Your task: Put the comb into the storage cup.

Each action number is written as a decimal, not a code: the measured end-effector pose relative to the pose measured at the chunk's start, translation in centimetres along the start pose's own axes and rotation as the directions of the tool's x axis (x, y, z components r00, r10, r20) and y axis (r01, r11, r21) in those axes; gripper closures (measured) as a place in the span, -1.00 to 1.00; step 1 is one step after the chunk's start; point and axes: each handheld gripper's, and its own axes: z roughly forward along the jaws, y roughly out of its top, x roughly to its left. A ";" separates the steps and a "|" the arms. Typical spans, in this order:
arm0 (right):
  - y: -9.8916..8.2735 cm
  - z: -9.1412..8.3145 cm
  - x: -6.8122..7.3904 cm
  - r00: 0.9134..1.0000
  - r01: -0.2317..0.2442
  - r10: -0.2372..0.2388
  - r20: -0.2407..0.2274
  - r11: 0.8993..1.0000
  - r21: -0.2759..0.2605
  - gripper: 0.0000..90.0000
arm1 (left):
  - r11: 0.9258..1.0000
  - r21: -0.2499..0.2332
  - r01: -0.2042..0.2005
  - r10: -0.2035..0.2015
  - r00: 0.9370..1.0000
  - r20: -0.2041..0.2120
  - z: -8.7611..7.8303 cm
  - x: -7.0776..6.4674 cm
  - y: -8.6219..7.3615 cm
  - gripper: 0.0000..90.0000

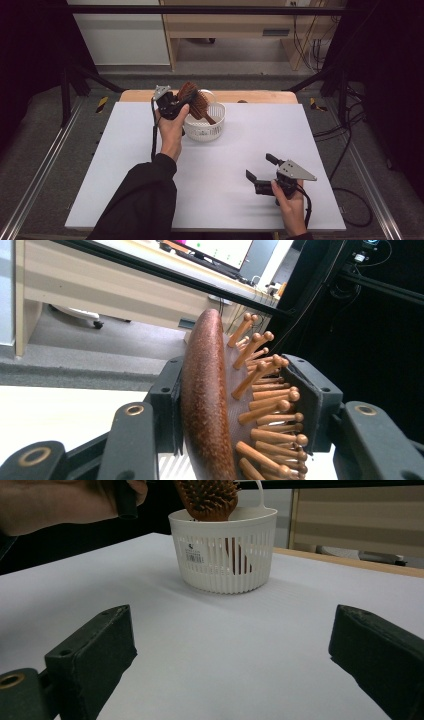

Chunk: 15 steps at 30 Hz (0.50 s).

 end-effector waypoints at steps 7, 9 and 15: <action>0.0 0.0 0.0 1.000 -0.001 0.001 0.000 1.000 0.001 -0.89 | 1.000 0.008 0.005 -0.005 1.000 0.000 0.1 0.6 0.0 0.04; 0.0 0.0 0.0 1.000 -0.002 0.002 -0.001 1.000 0.001 -0.89 | 1.000 0.010 0.005 -0.005 1.000 -0.001 0.1 0.6 0.0 0.04; 0.0 0.0 0.0 1.000 0.001 -0.001 0.000 1.000 0.002 -0.89 | 1.000 0.013 0.005 -0.005 1.000 -0.001 0.1 0.9 0.0 0.03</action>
